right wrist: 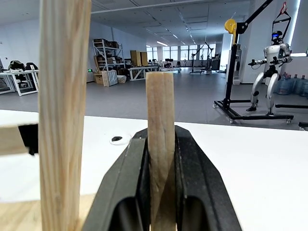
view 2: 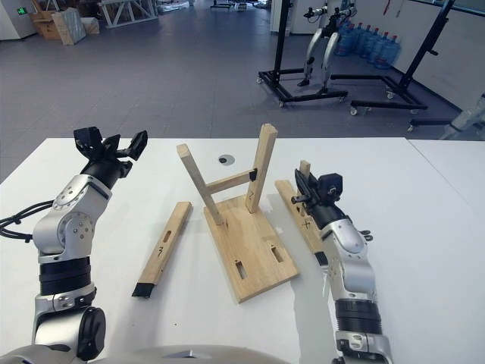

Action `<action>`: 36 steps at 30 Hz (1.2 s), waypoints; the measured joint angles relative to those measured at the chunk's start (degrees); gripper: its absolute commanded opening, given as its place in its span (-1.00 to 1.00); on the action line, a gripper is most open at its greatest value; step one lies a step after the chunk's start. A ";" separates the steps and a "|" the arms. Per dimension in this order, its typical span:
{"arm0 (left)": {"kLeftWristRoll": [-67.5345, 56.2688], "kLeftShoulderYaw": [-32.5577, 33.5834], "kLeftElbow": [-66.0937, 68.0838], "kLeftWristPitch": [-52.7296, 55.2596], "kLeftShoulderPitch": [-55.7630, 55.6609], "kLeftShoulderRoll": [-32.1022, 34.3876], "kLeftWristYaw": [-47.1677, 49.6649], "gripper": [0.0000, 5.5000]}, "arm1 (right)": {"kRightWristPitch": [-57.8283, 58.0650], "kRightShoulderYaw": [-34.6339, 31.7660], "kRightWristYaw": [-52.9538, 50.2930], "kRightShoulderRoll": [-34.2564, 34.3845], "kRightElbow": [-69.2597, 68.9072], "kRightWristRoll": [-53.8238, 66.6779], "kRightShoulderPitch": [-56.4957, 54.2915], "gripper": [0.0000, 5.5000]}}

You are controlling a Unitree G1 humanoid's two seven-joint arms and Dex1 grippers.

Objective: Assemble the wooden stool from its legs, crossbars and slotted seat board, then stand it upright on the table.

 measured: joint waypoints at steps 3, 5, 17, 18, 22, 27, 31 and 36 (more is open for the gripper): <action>0.01 -0.11 0.00 0.00 0.00 0.00 -0.01 0.48 | -2.70 1.02 0.18 1.47 1.86 -0.92 1.91 -0.86; 0.03 -0.19 0.00 0.00 0.00 -0.02 -0.02 0.48 | -4.68 1.34 0.57 1.86 3.49 -1.07 1.93 -0.86; 0.10 -0.98 0.00 0.00 0.01 -0.04 0.03 0.48 | -9.14 0.73 4.00 0.29 5.25 -0.91 3.48 -0.86; 0.09 -1.02 -0.01 0.00 0.01 -0.15 0.03 0.48 | -8.97 0.73 4.31 -0.01 4.84 -0.77 3.81 -0.86; 0.09 -1.09 -0.01 0.00 0.02 -0.53 0.05 0.48 | -6.58 0.61 4.50 -0.52 3.51 0.23 3.98 -0.86; 0.10 -1.09 -0.01 0.00 0.02 -0.58 0.08 0.48 | -6.70 0.26 4.34 -0.37 4.25 0.32 3.51 -0.86; 0.10 -1.10 -0.03 0.00 0.08 -0.73 0.11 0.48 | -6.79 0.08 4.18 -0.19 4.97 0.31 2.92 -0.86; 0.10 -1.10 -0.03 0.00 0.29 -0.92 0.14 0.48 | -6.74 0.06 4.64 -0.22 5.34 0.35 2.55 -0.86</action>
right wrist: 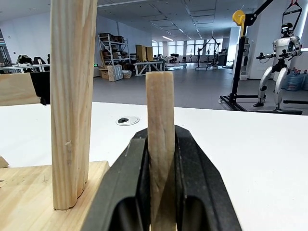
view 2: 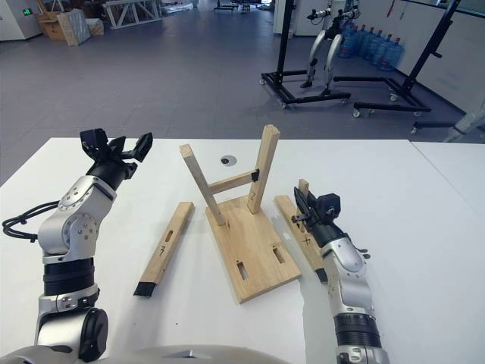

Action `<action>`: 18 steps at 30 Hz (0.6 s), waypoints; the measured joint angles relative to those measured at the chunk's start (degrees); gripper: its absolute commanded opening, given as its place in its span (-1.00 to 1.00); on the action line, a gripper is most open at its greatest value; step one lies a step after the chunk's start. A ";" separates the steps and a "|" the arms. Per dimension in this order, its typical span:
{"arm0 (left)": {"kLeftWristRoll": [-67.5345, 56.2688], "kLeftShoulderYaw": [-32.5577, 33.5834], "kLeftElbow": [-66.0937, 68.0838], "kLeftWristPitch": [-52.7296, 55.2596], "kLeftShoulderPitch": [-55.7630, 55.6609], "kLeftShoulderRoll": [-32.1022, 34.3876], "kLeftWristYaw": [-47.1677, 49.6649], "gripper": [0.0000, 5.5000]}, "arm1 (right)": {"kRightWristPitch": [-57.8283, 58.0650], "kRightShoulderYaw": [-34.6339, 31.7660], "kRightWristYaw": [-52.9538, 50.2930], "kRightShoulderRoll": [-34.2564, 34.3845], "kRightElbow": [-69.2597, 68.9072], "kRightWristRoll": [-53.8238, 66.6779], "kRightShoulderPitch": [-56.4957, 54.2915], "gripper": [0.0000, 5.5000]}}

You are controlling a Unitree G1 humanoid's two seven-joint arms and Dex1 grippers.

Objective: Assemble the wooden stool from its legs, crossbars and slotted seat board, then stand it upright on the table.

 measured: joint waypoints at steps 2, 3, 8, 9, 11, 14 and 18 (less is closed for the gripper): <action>0.00 0.00 0.00 0.00 0.01 0.00 0.01 0.48 | 0.11 -0.03 0.36 -0.13 0.00 0.14 -0.01 -0.86; 0.00 0.00 0.00 0.00 0.01 0.00 0.02 0.48 | 0.16 -0.03 0.42 -0.16 0.00 0.19 -0.01 -0.86; 0.01 0.00 -0.01 0.00 0.02 -0.01 0.02 0.48 | 2.69 0.08 0.91 -0.35 0.32 1.02 0.15 -0.61; 0.01 0.01 -0.03 0.00 0.04 -0.01 0.02 0.48 | 3.44 0.44 1.09 -0.08 0.50 1.01 0.98 -0.55; 0.01 0.00 -0.03 0.00 0.06 -0.01 0.01 0.48 | 3.98 0.63 1.29 0.00 0.61 1.06 1.65 -0.44; 0.02 0.00 -0.03 0.00 0.06 -0.01 0.00 0.48 | 3.99 0.57 1.47 0.00 0.54 1.06 1.65 -0.23; 0.03 0.00 -0.03 0.00 0.06 -0.01 0.00 0.48 | 3.97 -0.07 1.49 -0.24 0.19 1.07 1.63 -0.02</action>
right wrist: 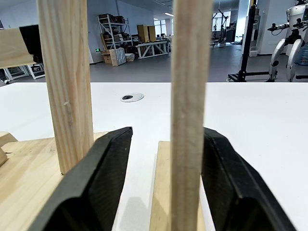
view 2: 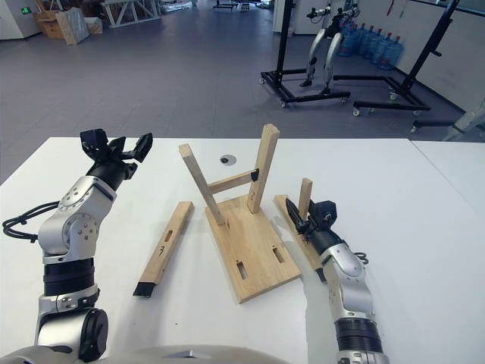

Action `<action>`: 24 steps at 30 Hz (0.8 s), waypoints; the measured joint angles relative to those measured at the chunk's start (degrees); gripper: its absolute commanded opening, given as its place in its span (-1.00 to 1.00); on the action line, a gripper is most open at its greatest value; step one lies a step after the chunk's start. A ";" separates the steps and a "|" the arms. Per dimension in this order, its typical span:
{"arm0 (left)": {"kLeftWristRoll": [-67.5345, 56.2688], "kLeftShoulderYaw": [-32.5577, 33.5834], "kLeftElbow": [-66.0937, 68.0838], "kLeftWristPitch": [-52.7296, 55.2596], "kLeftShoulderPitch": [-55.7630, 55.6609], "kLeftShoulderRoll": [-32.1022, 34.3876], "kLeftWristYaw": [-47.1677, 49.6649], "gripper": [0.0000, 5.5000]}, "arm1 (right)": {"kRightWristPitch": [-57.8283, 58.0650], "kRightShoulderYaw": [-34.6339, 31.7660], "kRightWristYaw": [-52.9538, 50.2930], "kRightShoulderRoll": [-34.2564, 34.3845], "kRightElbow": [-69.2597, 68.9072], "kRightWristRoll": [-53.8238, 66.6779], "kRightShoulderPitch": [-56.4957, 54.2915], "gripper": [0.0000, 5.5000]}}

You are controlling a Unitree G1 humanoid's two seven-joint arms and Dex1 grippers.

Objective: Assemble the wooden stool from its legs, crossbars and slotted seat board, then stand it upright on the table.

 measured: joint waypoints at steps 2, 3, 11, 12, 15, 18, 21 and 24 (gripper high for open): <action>0.01 0.00 0.00 0.00 0.00 0.00 0.00 0.48 | 0.00 -0.29 0.10 -0.25 -0.15 0.02 -0.03 -0.02; 0.01 0.00 0.00 0.00 0.00 0.00 0.00 0.48 | 0.01 -0.33 0.14 -0.33 -0.16 0.02 -0.08 -0.02; 0.02 0.01 -0.67 0.02 0.16 0.00 0.11 0.48 | 0.72 -0.50 1.02 -1.39 -0.79 0.07 -0.33 -0.02; 0.02 0.03 -1.07 0.02 0.23 0.00 0.14 0.48 | 0.92 -0.59 1.31 -1.76 -1.12 0.08 -0.34 -0.02; -0.01 0.39 -1.30 0.02 0.27 0.00 0.21 0.48 | 1.32 -0.69 2.22 -2.70 -1.57 0.09 -0.33 -0.02; -0.18 2.40 -1.36 0.00 0.26 0.46 0.16 0.48 | 2.88 -0.70 3.11 -3.04 -2.13 1.05 -0.29 -0.02; -1.81 7.07 -1.37 -0.04 -0.53 3.89 -0.10 0.48 | 5.11 -1.30 5.40 -4.69 -3.02 2.63 -0.10 -0.02; -2.97 11.25 -1.86 -0.23 -4.78 8.73 -0.27 0.48 | 7.26 -2.96 6.59 -6.46 -3.88 4.46 -0.20 -0.02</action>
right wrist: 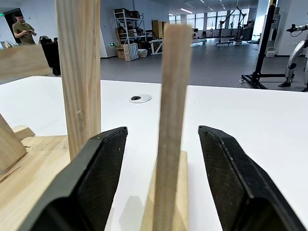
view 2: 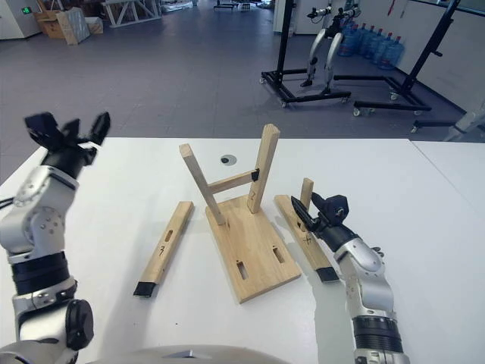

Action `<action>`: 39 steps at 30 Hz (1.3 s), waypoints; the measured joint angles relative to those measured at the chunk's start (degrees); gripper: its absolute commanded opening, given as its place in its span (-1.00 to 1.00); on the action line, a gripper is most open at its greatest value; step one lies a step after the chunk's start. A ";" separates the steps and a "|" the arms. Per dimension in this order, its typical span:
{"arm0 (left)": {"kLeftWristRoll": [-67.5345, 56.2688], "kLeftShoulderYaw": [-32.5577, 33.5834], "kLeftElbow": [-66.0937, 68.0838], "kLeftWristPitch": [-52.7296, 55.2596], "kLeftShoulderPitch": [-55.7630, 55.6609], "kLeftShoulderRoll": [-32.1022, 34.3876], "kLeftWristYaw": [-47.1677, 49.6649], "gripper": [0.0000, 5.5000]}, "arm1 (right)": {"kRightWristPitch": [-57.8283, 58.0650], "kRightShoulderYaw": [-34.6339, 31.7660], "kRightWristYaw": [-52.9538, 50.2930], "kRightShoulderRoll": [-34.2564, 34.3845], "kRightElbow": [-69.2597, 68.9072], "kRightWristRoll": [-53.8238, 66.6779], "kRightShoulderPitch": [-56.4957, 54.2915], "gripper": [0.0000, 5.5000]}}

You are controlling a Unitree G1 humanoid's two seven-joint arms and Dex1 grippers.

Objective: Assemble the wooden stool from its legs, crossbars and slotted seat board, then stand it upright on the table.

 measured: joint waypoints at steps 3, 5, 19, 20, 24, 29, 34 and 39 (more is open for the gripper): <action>-3.03 2.65 -1.44 1.62 -6.41 4.72 0.20 0.48 | 2.79 -1.77 0.17 -1.18 -1.05 2.38 -0.36 -0.02; -6.04 2.60 -2.96 4.49 -12.57 6.55 0.76 0.48 | 5.56 -3.11 0.09 -1.89 -3.29 4.94 -1.35 -0.02; -6.71 -23.66 4.92 16.00 -28.35 4.41 -11.11 0.48 | 30.86 -13.59 3.02 -23.61 -17.28 18.53 -4.02 -0.02; -5.80 -23.83 5.24 15.05 -28.29 4.34 -11.37 0.48 | 32.52 -14.09 5.51 -26.24 -18.33 18.69 -2.37 -0.02; -4.80 -22.08 3.97 13.75 -24.49 4.58 -12.36 0.48 | 39.67 -19.62 17.11 -37.52 -24.24 19.66 8.84 -0.02; -5.59 -17.98 0.15 14.08 -21.56 4.27 -10.98 0.48 | 45.81 -16.53 17.32 -36.88 -28.77 21.00 14.04 -0.02; -4.54 -18.75 -1.81 14.35 -17.55 3.30 -10.31 0.48 | 45.04 -7.67 10.18 -31.22 -29.42 16.53 13.41 -0.02; -3.79 -18.71 -2.35 14.33 -17.09 2.84 -10.27 0.48 | 41.99 -3.51 4.41 -27.57 -25.26 9.68 11.54 -0.02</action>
